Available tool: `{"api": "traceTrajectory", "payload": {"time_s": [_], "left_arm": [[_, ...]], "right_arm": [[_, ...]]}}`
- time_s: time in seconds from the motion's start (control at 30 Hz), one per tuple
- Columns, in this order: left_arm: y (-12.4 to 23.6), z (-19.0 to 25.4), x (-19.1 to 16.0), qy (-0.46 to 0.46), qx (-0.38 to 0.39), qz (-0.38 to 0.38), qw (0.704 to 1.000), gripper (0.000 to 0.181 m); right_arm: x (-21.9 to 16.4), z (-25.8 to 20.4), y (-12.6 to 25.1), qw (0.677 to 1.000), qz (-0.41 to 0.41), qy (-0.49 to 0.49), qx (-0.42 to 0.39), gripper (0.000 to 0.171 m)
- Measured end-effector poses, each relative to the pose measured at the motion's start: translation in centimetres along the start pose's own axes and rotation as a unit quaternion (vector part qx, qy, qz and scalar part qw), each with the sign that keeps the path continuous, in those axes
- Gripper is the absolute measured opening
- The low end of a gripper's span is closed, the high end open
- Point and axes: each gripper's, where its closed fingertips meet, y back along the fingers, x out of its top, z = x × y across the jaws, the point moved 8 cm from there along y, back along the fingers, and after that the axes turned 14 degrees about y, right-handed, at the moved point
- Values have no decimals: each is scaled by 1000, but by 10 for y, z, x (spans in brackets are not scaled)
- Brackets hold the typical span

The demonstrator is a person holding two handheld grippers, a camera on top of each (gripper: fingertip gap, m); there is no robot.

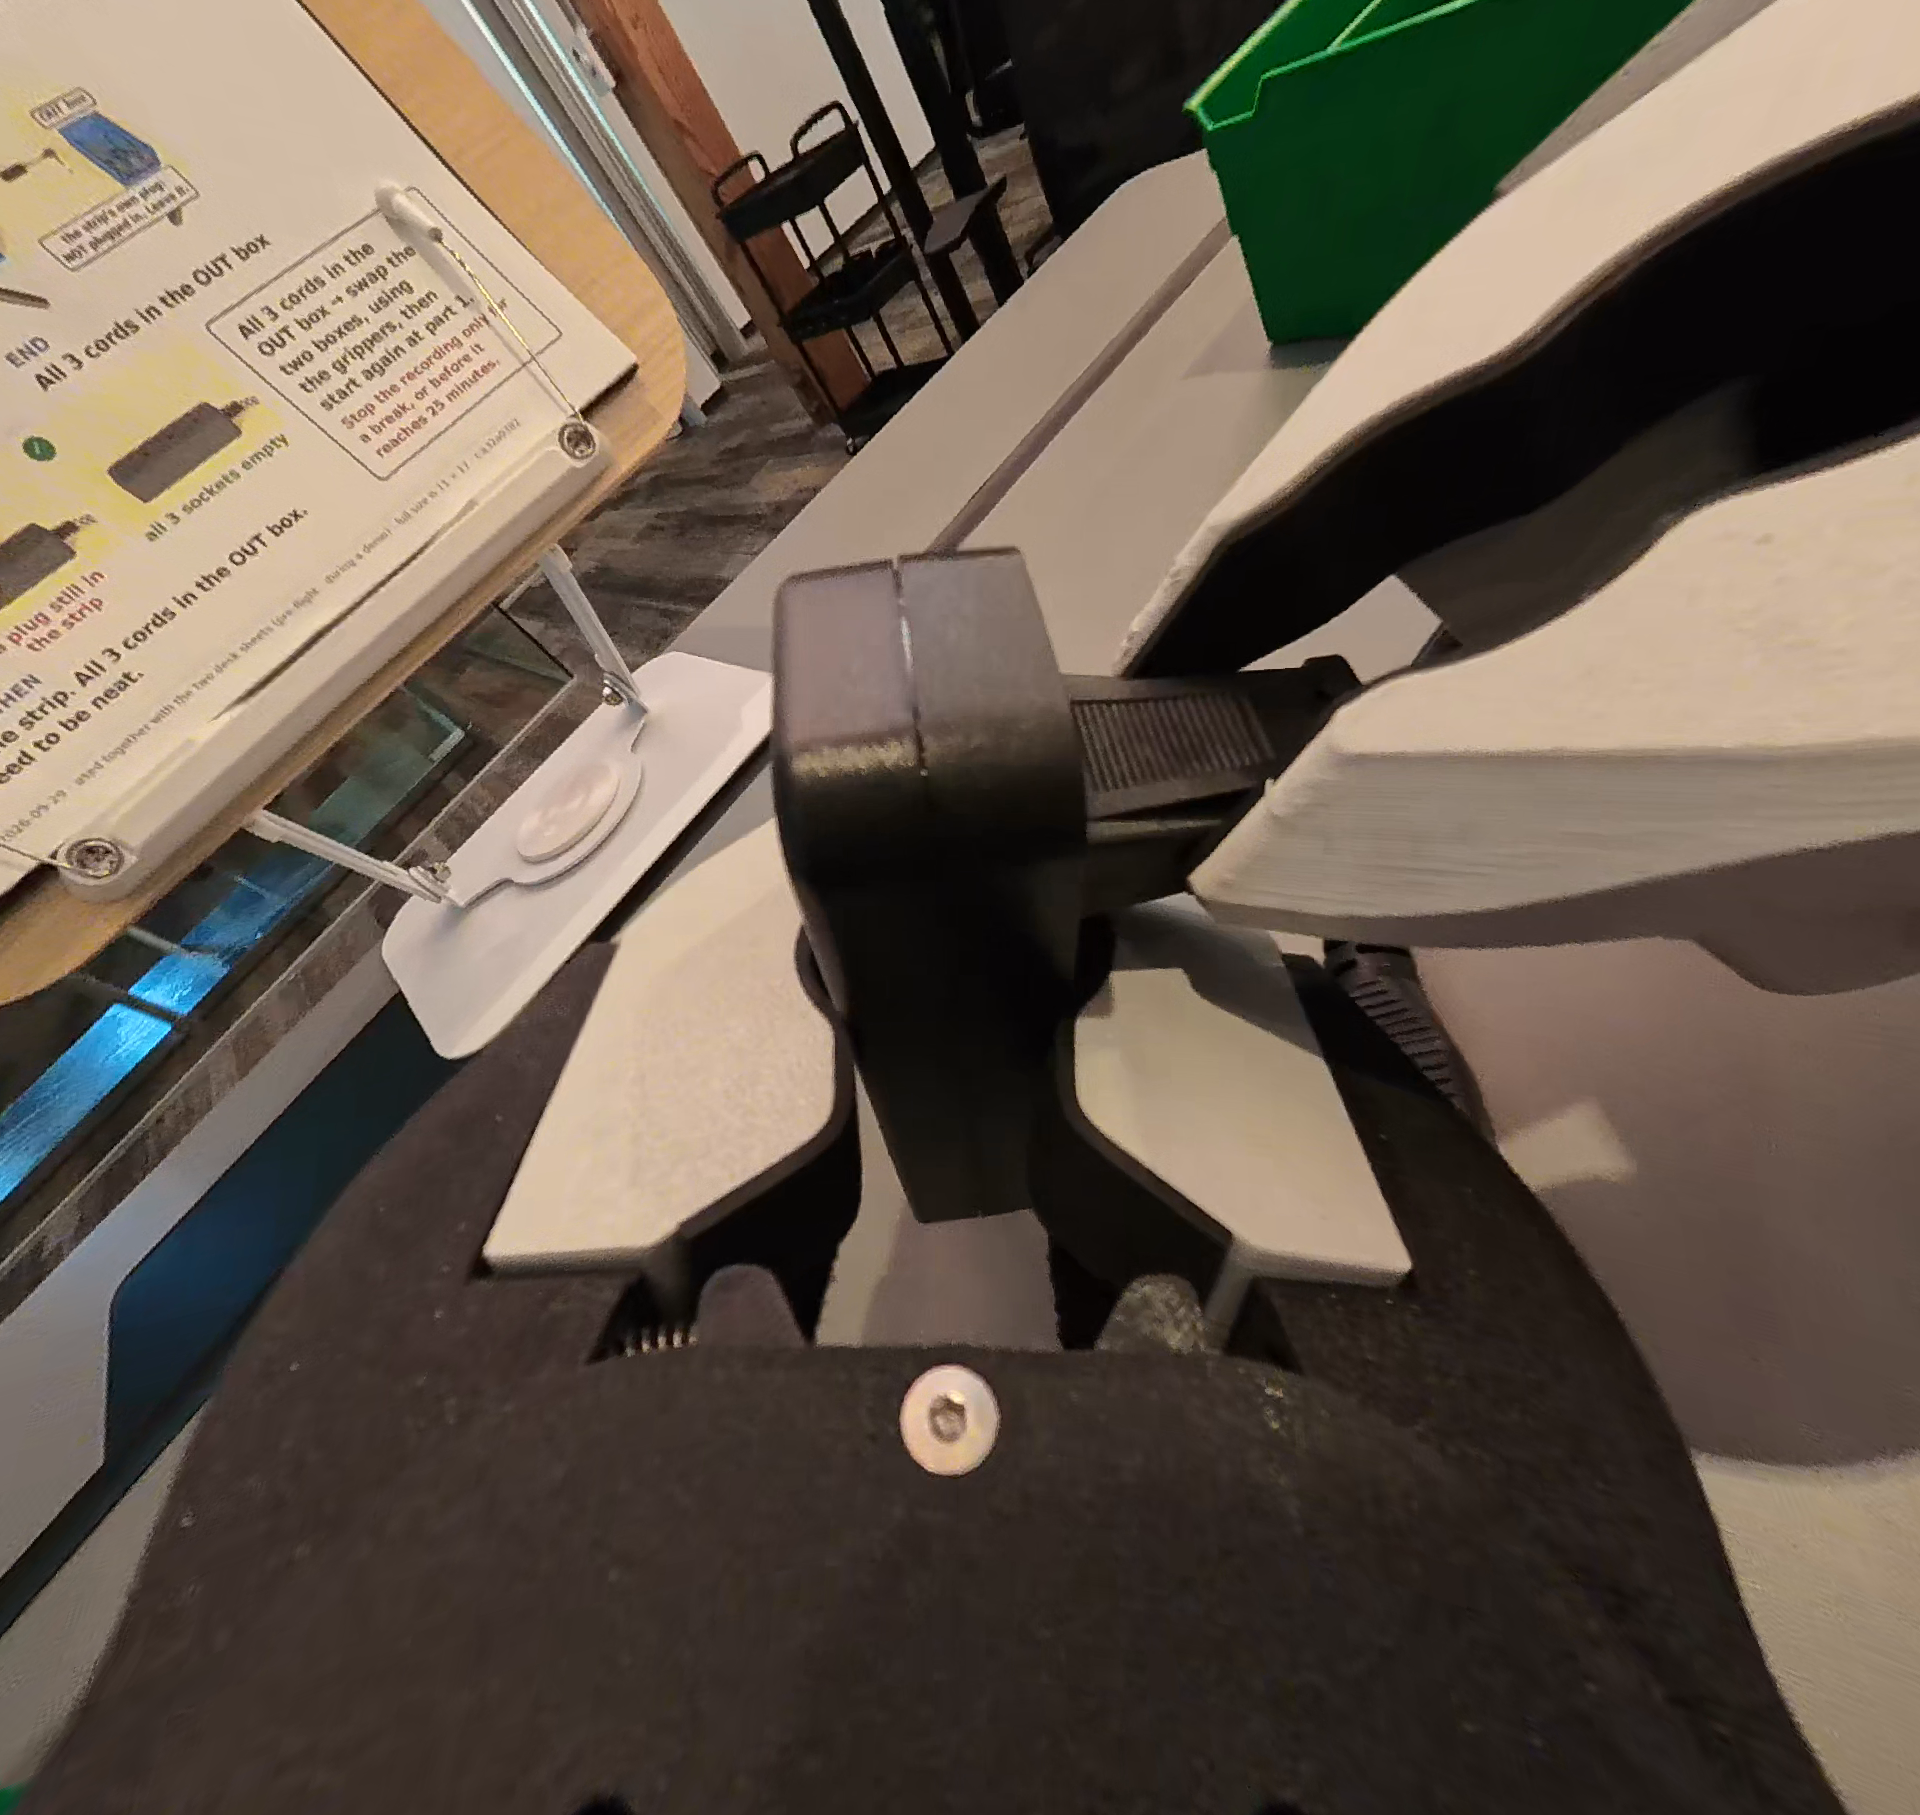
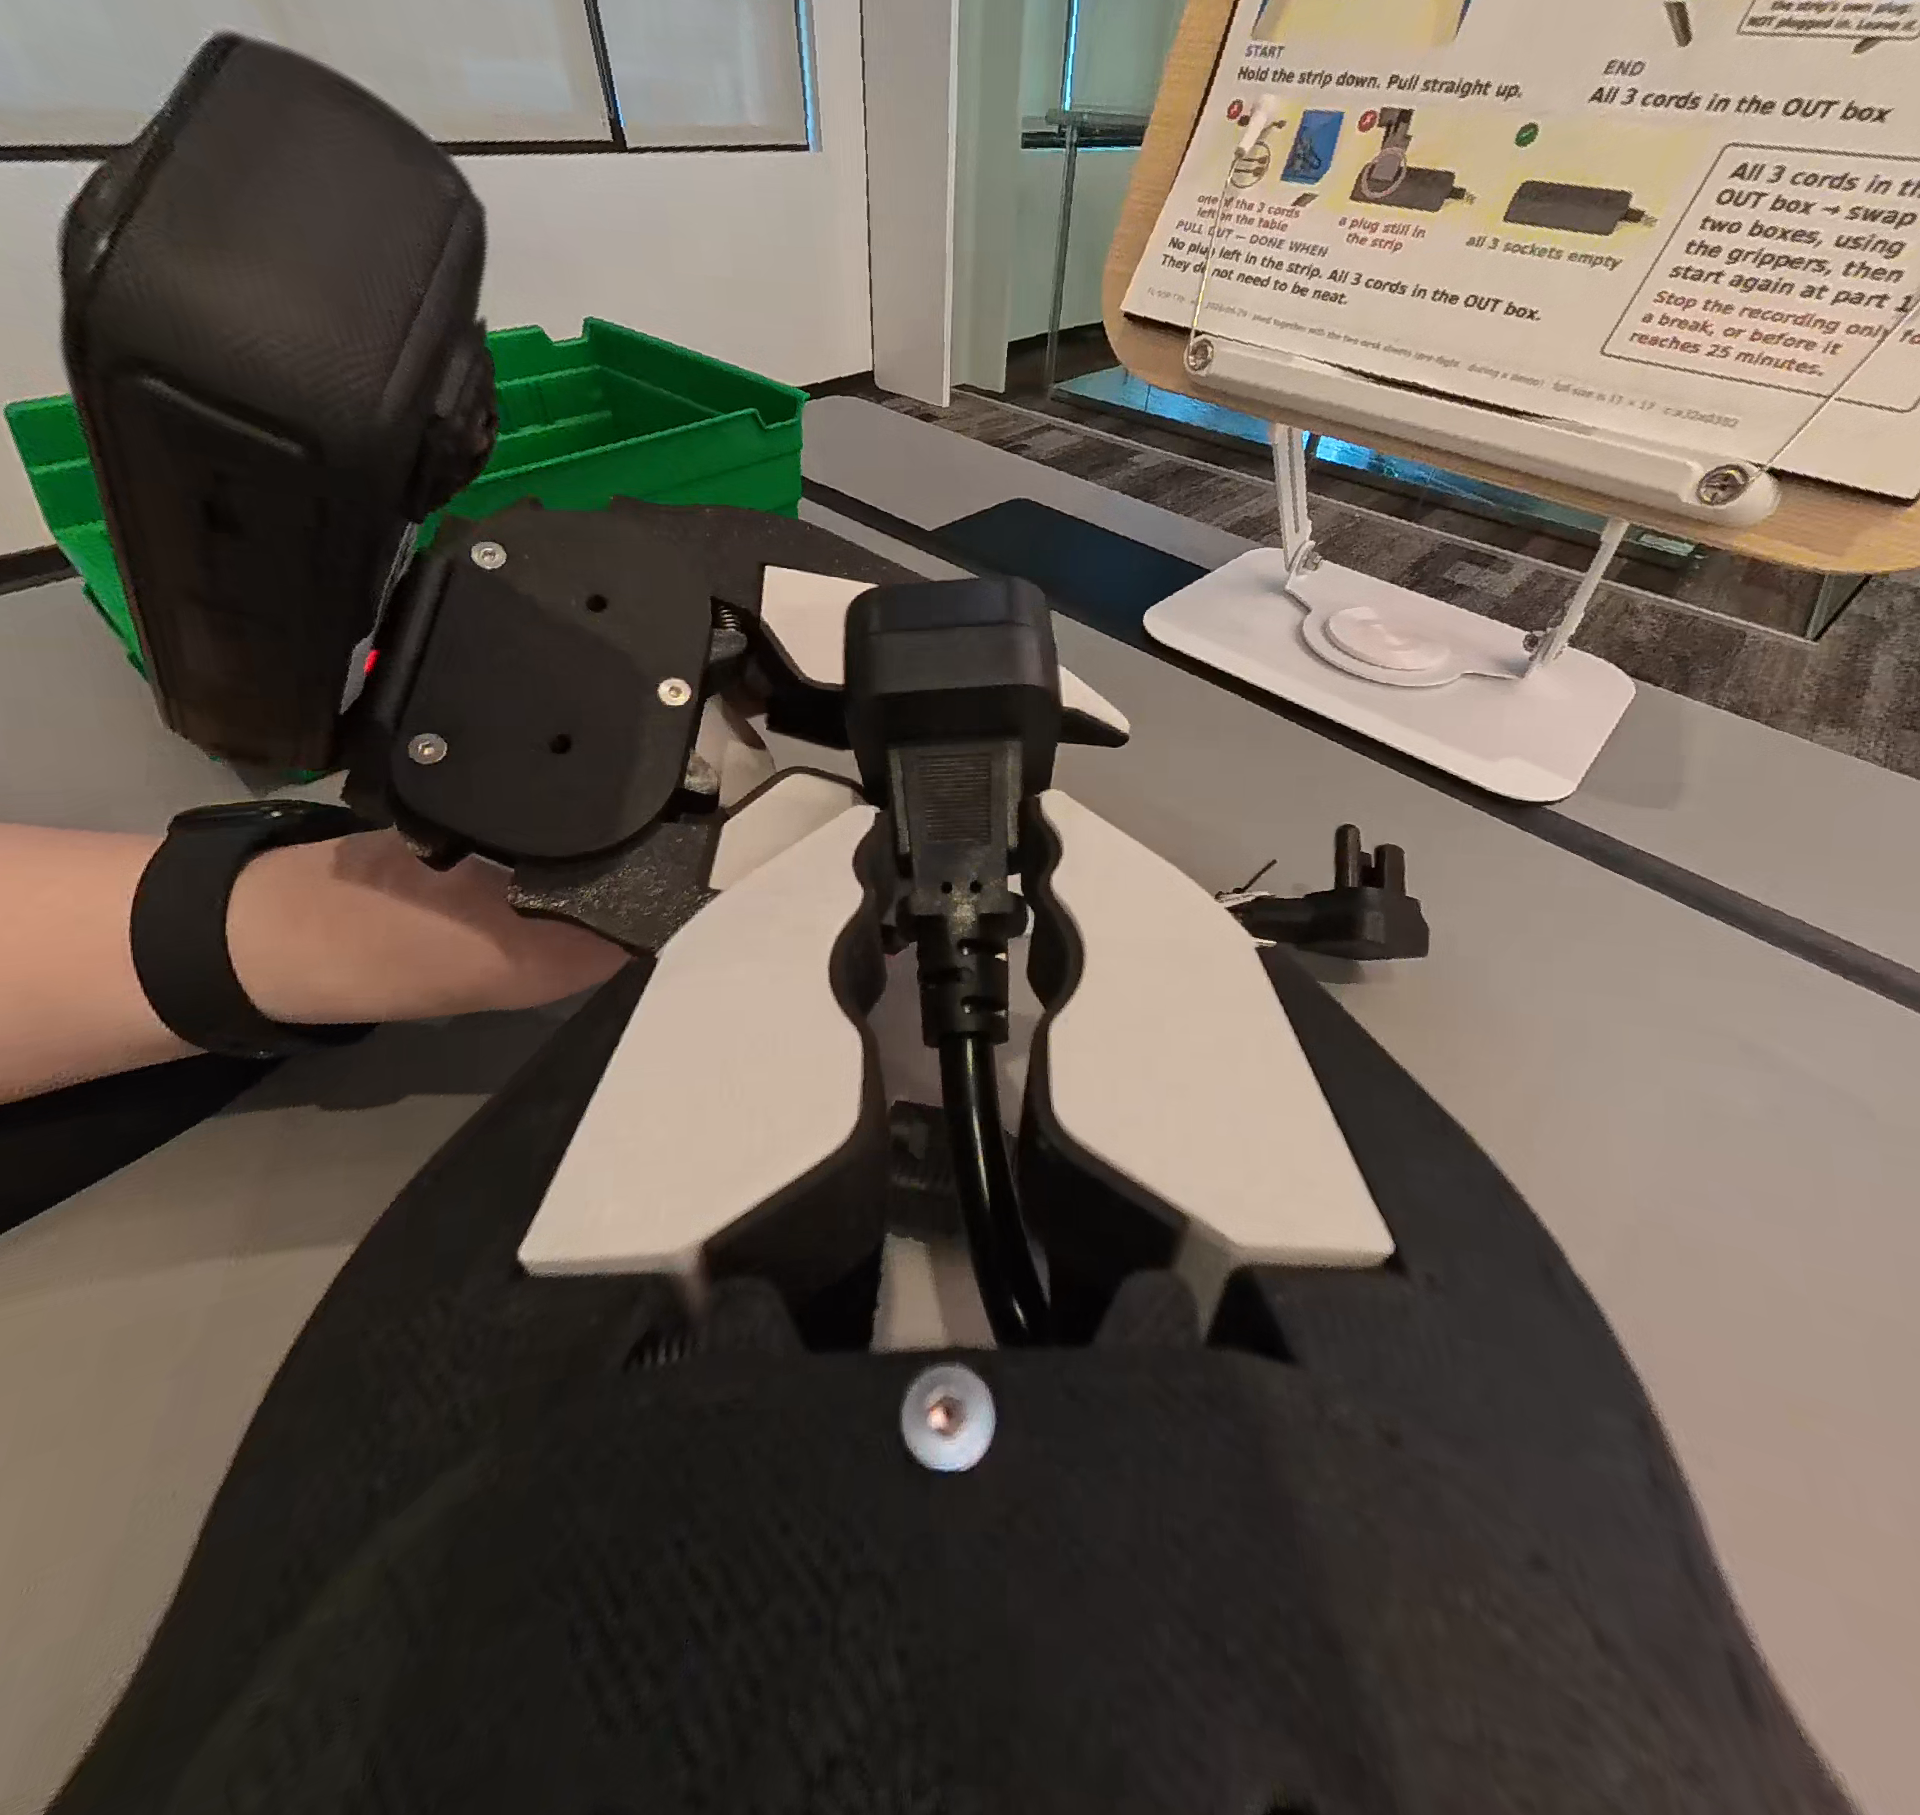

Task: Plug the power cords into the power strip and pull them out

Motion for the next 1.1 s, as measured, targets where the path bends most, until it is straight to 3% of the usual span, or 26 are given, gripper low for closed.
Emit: {"api": "traceTrajectory", "payload": {"time_s": [0.23, 0.47, 0.63, 0.8, 0.9, 1.1], "left_arm": [[-2, 4, 3, -52, 33, -11, 998, 35], [2, 7, 8, -101, 64, 1, 993, 34], [-10, 9, 10, -109, 59, 10, 992, 40], [-33, 16, 18, -127, 9, 2, 992, 37], [-37, 20, 20, -138, 20, 12, 990, 35], [-40, 24, 13, -158, 30, 28, 987, 34]], "right_arm": [[-2, 2, -10, 999, -21, -30, 21, 35], [-5, 9, -8, 998, -6, -22, 50, 26], [-11, 17, -4, 999, 5, -24, 45, 26], [-22, 34, 4, 997, 15, -72, 26, 26], [-26, 39, 8, 998, 25, -57, 17, 26], [-34, 43, 5, 993, 16, -94, 76, 28]]}}
